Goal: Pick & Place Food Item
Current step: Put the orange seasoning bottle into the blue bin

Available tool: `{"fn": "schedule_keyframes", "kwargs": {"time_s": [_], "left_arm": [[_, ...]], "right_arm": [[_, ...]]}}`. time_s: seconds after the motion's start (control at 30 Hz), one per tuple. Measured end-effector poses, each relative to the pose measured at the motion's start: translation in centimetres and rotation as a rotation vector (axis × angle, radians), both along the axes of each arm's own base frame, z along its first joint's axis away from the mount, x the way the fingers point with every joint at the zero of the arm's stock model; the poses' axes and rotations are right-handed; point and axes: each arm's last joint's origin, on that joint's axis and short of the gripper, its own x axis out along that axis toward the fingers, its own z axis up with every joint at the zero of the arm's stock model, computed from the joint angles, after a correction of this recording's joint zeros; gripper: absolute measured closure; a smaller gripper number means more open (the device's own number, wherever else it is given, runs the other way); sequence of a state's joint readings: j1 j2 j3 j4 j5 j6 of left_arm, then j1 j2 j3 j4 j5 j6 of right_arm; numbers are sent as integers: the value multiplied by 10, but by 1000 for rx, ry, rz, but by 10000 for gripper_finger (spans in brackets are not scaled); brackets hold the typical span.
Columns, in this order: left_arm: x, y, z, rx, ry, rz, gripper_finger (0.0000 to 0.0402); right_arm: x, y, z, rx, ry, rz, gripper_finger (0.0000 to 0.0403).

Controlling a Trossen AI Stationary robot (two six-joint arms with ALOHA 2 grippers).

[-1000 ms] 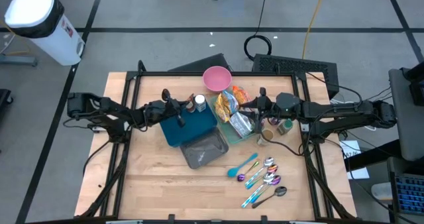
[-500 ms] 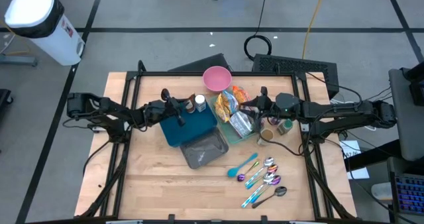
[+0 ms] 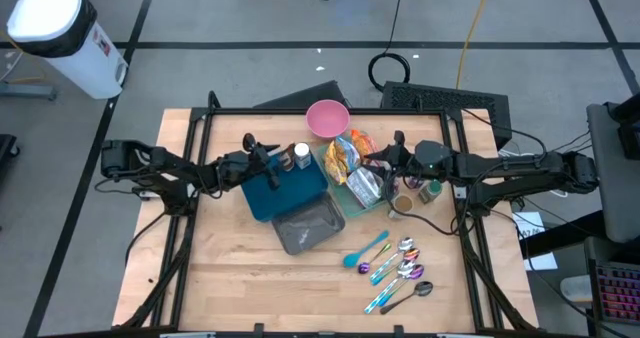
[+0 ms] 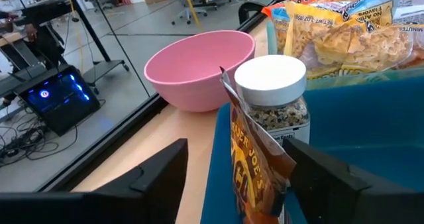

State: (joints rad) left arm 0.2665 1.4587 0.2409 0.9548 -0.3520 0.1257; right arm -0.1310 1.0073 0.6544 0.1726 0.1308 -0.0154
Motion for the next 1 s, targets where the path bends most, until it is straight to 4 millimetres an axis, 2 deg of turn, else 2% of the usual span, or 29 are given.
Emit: {"fn": "schedule_keyframes", "kwargs": {"time_s": [0.37, 0.5, 0.67, 0.87, 1.0], "left_arm": [[0, -7, 16, 61, -75, 7, 133], [-3, -10, 32, 61, -165, 8, 133], [-10, -18, 48, 1, -255, -26, 133], [-22, -25, 67, -38, -336, -44, 133], [-22, -32, 83, -139, -428, -197, 133]], "right_arm": [[-1, 0, -5, 56, 35, -15, 284], [-3, 0, -6, 41, 63, -10, 271], [-22, 2, -3, 46, 125, -31, 246], [-52, 7, 12, 80, 82, -69, 222], [-65, 9, 14, 109, 88, -76, 218]]}}
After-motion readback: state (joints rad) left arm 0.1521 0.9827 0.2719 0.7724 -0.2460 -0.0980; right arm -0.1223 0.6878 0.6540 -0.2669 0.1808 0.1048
